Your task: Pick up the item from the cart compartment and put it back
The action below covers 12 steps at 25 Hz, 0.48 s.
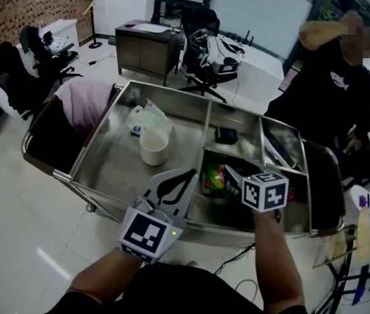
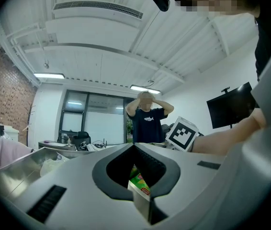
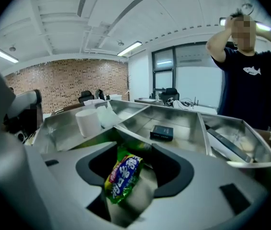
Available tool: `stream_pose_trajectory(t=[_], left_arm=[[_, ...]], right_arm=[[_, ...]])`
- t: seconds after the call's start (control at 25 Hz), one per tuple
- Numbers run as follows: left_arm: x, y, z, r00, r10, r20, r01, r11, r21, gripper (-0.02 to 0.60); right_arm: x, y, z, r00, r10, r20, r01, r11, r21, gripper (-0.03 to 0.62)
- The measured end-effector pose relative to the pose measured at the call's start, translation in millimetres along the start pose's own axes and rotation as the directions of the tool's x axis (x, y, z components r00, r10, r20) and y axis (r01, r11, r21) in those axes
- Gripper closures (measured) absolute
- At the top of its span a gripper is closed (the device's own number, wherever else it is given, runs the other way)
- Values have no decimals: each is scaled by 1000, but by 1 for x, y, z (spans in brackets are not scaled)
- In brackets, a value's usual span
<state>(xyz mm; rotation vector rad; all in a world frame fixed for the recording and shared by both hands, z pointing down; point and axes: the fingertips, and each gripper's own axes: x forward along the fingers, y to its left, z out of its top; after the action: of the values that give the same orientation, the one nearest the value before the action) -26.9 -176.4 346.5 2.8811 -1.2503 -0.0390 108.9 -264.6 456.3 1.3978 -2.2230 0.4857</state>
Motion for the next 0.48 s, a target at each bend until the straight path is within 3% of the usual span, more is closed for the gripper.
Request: stream_pose_trajectory(t=[0.2,0.24,0.32,0.48], left_arm=[[2,-1,2,1000,0,1,0,1000,-4,581],[2,-1,2,1000,1,0,-1,1000,-3,581],[3,-2,3,1000,-3,-3,3,1000,2,581],[9,-8,6,1000,-20,-1,20,1000,14,581]], right_arm=[[-8,0,5,999,-1,32,1,1000,0,346],[-11,1,8,999,-1,46,1,1000,-4,393],[-18,1,13,997,1,71,0,1000,-13,585],[-27,1,17,994,17,108,-18,1000,4,583]])
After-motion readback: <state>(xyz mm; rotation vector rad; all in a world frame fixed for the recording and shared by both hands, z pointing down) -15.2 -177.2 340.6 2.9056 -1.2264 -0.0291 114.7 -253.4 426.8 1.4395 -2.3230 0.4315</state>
